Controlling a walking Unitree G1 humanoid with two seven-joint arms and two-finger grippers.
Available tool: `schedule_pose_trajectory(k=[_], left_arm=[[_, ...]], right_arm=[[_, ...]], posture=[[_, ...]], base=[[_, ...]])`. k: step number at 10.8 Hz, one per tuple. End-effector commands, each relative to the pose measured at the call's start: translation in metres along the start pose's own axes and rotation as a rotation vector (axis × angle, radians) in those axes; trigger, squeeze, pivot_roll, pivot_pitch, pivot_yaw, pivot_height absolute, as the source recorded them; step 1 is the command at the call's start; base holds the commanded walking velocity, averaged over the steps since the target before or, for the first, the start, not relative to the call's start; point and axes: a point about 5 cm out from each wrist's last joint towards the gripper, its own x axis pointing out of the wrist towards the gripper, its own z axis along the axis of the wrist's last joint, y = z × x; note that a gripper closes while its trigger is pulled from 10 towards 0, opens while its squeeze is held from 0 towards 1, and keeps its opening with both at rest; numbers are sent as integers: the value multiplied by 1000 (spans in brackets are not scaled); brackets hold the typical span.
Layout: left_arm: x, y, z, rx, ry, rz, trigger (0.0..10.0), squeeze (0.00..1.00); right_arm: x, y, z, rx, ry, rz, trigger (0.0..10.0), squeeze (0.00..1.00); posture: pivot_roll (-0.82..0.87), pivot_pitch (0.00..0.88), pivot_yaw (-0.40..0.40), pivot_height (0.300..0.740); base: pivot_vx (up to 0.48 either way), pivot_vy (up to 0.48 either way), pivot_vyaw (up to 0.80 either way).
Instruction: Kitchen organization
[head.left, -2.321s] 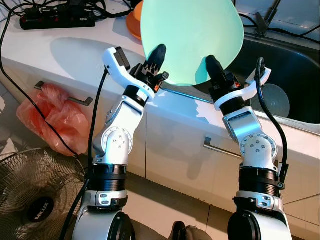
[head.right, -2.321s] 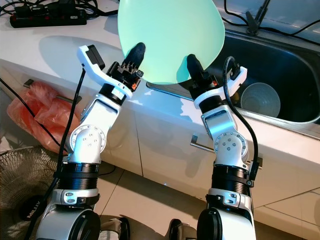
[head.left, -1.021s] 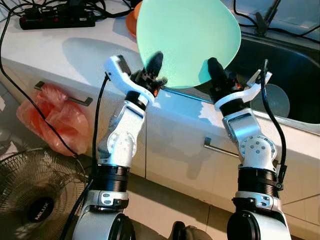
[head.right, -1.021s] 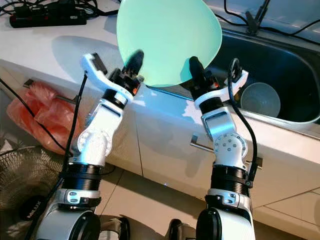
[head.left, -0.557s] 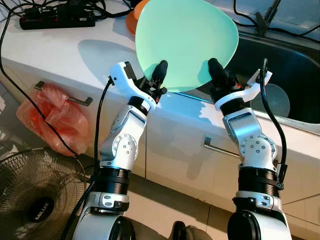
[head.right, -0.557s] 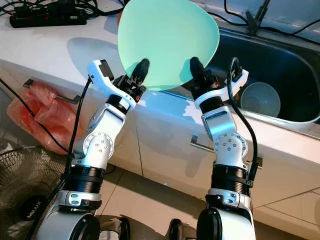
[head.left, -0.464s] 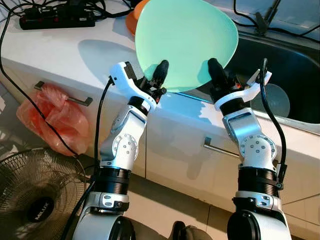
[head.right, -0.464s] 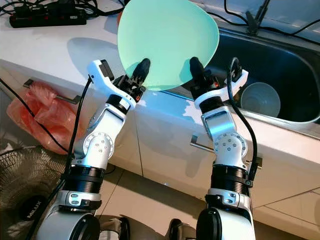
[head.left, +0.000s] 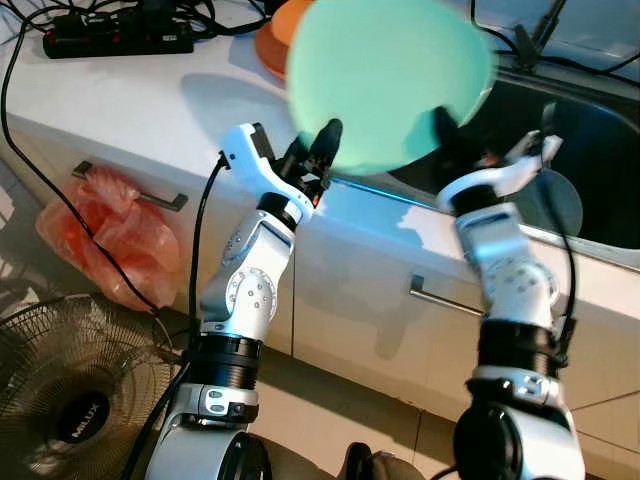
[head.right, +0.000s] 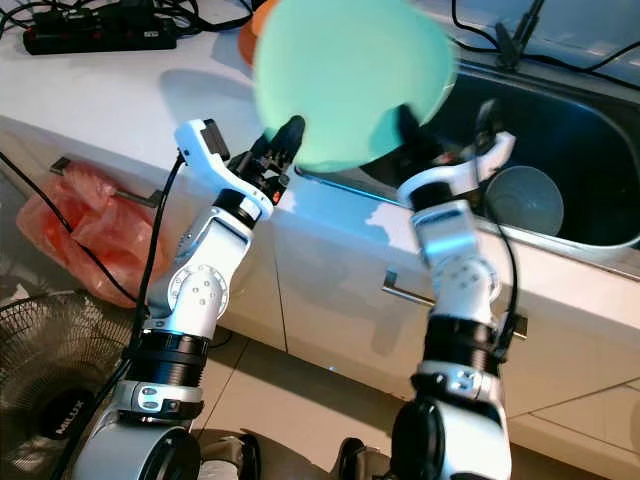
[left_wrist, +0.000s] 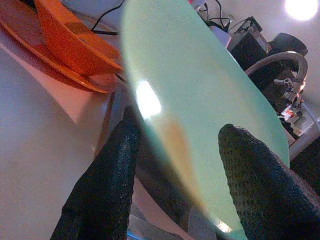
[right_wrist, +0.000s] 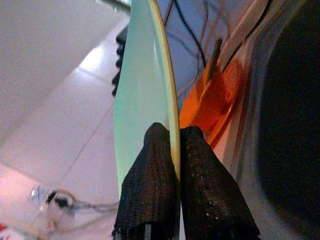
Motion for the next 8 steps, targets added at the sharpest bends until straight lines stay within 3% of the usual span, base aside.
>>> schedule_pose_trajectory(k=[1,3,4,8], left_arm=[[1,-9,-13,-32,30,-17,10000,0],[1,-9,-14,-29,32,-17,10000,0],[0,-8,-14,16,37,-15,10000,0],[2,-14,-11,383,76,-42,10000,0]], right_arm=[[4,7,13,12,-64,24,0,0],[7,5,23,24,-114,2,0,0],[9,2,29,9,-145,-24,0,0],[11,-10,49,-101,-236,-128,0,0]], posture=[[29,151,-31,740],[32,152,-31,740],[31,152,-31,740],[34,154,-32,740]], base=[[0,0,0],[0,0,0],[0,0,0],[0,0,0]])
